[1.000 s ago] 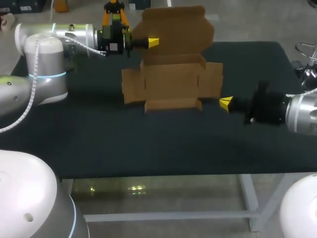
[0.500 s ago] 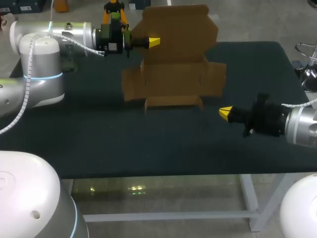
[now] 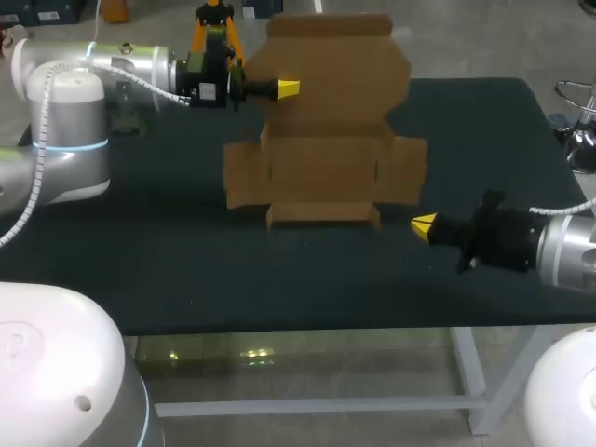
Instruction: Assemble the packaging by folding the flat box into shape, placing the metal phone stand inside, and closing the box properly
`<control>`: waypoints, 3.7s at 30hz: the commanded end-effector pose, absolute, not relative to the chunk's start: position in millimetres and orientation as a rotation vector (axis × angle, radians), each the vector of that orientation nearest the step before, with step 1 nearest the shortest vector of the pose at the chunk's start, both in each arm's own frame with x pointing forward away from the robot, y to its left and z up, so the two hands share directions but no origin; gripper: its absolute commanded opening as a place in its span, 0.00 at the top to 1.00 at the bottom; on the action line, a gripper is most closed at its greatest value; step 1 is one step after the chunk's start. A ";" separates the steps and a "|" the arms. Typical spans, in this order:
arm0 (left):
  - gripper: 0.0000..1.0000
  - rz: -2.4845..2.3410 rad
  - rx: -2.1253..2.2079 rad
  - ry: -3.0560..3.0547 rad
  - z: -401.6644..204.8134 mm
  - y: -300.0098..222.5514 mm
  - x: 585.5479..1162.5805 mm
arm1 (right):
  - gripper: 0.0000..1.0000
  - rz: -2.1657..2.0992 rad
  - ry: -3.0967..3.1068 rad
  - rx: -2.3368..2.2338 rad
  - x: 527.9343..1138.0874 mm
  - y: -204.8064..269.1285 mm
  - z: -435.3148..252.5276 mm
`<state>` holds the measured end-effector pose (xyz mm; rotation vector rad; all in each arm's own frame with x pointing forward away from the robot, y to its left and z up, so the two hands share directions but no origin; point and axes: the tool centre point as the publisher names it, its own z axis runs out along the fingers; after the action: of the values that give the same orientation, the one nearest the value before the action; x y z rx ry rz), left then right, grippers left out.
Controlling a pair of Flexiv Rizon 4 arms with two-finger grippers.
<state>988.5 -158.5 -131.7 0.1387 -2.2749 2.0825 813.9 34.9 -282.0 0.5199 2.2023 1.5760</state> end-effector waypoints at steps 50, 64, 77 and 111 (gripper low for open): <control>1.00 2.103 0.117 -2.317 -173.2 -147.2 992.6 | 1.00 1.500 2.189 0.658 845.4 106.5 -330.9; 1.00 2.103 0.117 -2.317 -173.2 -147.2 992.6 | 1.00 1.501 2.178 0.667 850.1 111.6 -332.9; 1.00 2.103 0.117 -2.317 -173.2 -147.2 992.6 | 1.00 1.494 2.106 0.851 878.0 152.1 -367.9; 1.00 2.073 0.101 -2.318 -178.4 -148.5 994.0 | 1.00 1.364 2.017 0.980 916.9 174.3 -404.6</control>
<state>990.5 -149.2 -176.6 0.1134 -2.3239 2.0804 912.7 166.4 -399.4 0.9059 2.1224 1.4685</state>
